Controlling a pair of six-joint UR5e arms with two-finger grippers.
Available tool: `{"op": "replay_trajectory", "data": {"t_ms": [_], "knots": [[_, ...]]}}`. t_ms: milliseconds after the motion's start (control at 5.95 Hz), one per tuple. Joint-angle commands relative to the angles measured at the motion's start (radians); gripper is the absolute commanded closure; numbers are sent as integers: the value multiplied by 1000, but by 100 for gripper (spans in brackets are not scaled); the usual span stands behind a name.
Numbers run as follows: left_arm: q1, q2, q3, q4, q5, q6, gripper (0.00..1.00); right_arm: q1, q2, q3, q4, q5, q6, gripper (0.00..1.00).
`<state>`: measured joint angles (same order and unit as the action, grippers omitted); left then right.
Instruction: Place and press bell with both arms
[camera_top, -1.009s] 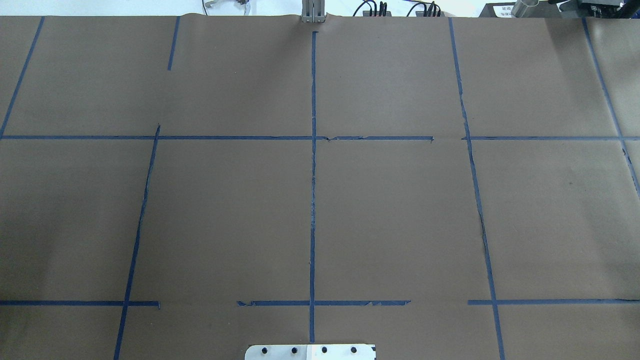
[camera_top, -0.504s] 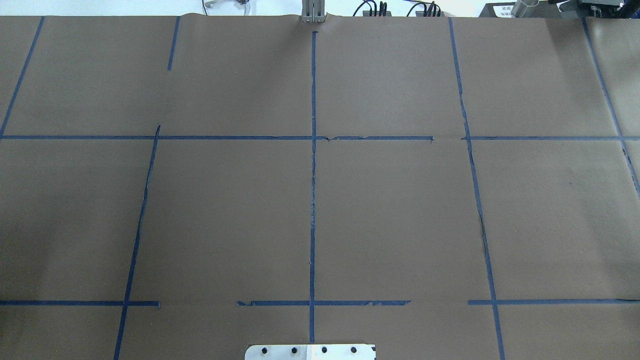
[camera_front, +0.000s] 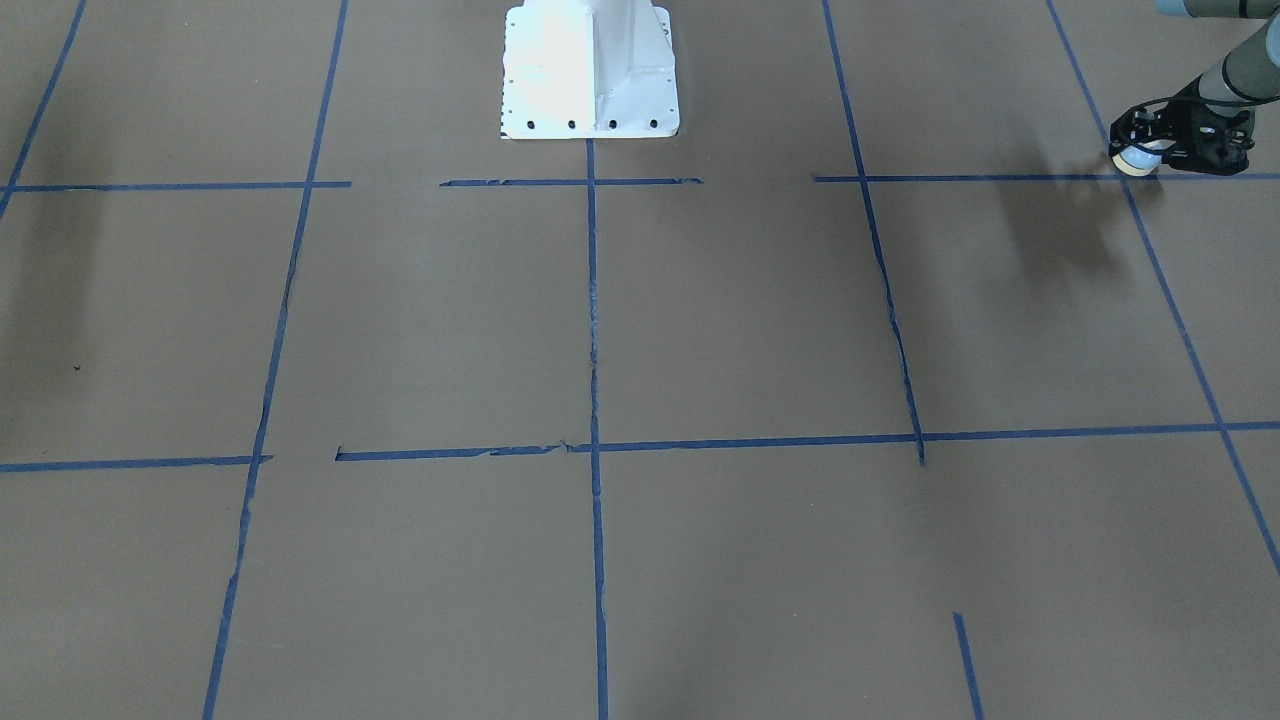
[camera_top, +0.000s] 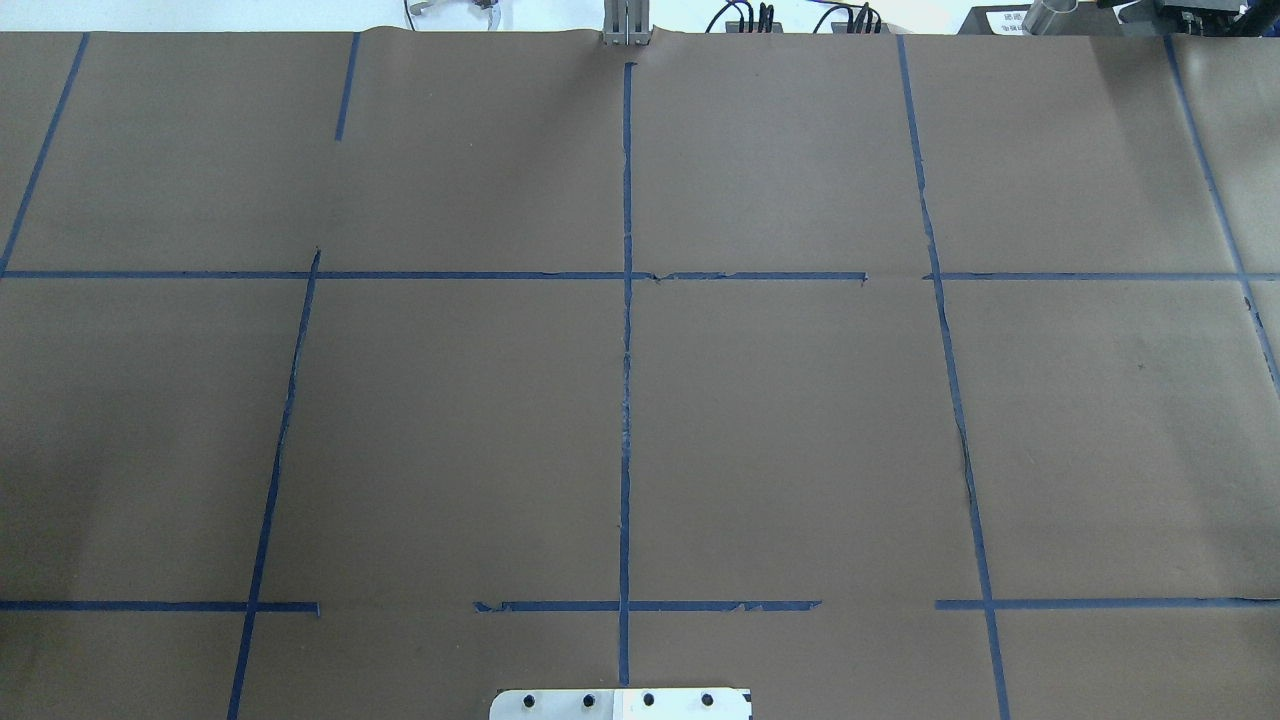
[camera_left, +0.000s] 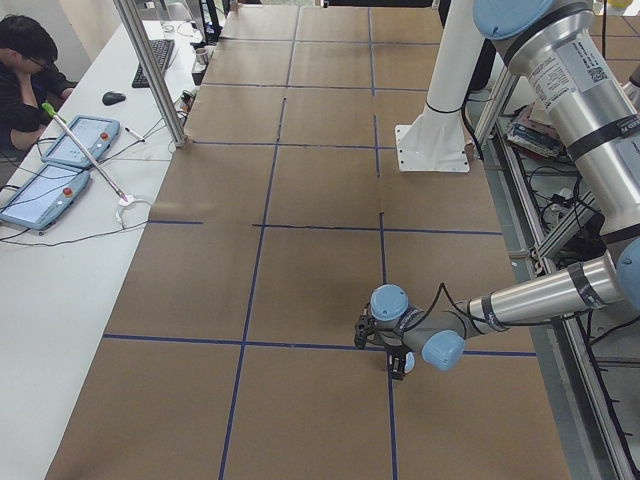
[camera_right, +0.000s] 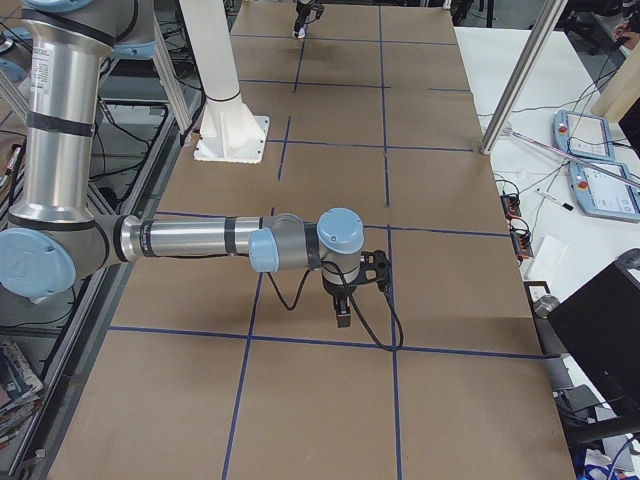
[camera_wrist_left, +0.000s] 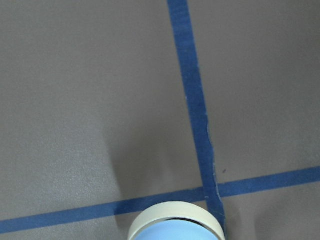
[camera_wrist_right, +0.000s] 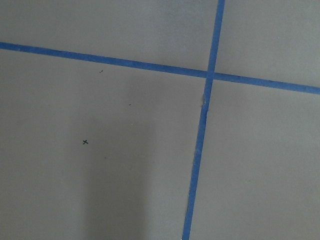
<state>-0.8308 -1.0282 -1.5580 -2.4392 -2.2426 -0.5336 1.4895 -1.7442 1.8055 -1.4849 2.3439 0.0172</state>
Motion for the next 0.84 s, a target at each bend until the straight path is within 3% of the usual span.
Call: {"op": "replay_trajectory", "data": {"t_ms": [0,336,673], "knots": [[-2,0,-11,-4,-2,0,99,0,0,0,0,0,1,0],[-21,19,-141,-4,-2,0,100,0,0,-1,-1,0,3,0],[-154,-21,-226,5,3,0,100,0,0,-2,-2,0,7,0]]}}
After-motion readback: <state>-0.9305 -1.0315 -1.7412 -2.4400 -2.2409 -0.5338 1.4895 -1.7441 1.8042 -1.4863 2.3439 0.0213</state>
